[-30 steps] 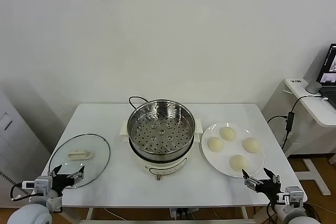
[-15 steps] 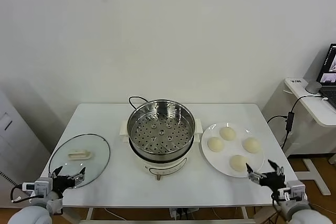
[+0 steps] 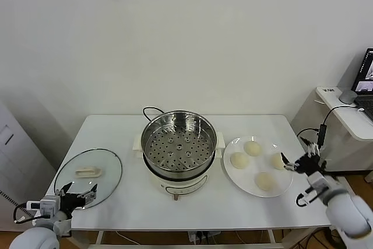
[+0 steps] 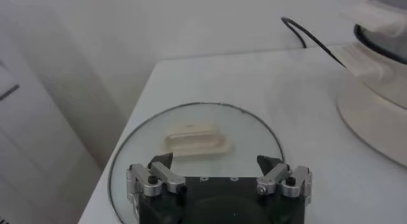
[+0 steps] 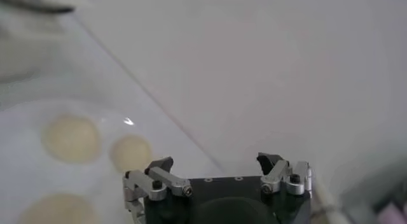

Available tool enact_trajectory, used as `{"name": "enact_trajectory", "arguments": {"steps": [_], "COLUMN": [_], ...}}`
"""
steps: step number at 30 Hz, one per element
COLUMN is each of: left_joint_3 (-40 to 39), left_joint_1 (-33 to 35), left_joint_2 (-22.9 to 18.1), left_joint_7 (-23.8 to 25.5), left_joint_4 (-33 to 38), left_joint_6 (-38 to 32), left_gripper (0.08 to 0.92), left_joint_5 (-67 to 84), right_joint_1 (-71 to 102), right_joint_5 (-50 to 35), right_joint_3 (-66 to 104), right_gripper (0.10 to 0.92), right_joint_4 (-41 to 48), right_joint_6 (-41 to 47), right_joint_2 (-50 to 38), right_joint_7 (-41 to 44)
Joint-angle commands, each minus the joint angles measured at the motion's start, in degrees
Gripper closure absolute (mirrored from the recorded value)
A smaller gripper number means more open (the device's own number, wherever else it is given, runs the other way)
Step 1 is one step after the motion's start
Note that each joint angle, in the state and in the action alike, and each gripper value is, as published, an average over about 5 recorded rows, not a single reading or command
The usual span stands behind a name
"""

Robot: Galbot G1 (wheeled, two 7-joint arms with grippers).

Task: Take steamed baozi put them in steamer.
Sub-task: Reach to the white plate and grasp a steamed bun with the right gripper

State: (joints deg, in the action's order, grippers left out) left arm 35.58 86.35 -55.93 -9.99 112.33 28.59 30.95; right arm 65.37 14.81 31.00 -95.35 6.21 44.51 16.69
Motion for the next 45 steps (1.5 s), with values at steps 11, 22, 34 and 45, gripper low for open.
{"name": "enact_trajectory", "arguments": {"steps": [11,22,34,45], "left_joint_3": [-1.05,-1.35,-2.36,-3.00], "left_joint_1": [-1.55,-2.13,-3.62,-4.09], "left_joint_2": [0.12,0.53,0.92,0.59], "left_joint_7": [0.04,0.12,0.30,0.40], "left_joint_4": [-0.48,-1.52,-2.21,-2.62], "left_joint_6": [1.09,1.38,1.76,1.76], "left_gripper": [0.177,0.177,0.177,0.177], "left_joint_5": [-2.11,-2.22,-2.13,-2.13], "right_joint_1": [-47.56,-68.60,-70.63,-67.16], "right_joint_5": [3.17,1.08,5.93,7.46], "right_joint_3": [-42.52,-62.48,-64.39,-62.44], "right_gripper": [0.203,0.203,0.203,0.203], "right_joint_4": [27.64,48.48,60.92,62.52], "right_joint_6": [-5.37,-13.98,-19.30,-19.69], "right_joint_2": [-9.02,3.64,14.32,16.03], "right_joint_7": [28.14,43.89,46.29,44.50]}}
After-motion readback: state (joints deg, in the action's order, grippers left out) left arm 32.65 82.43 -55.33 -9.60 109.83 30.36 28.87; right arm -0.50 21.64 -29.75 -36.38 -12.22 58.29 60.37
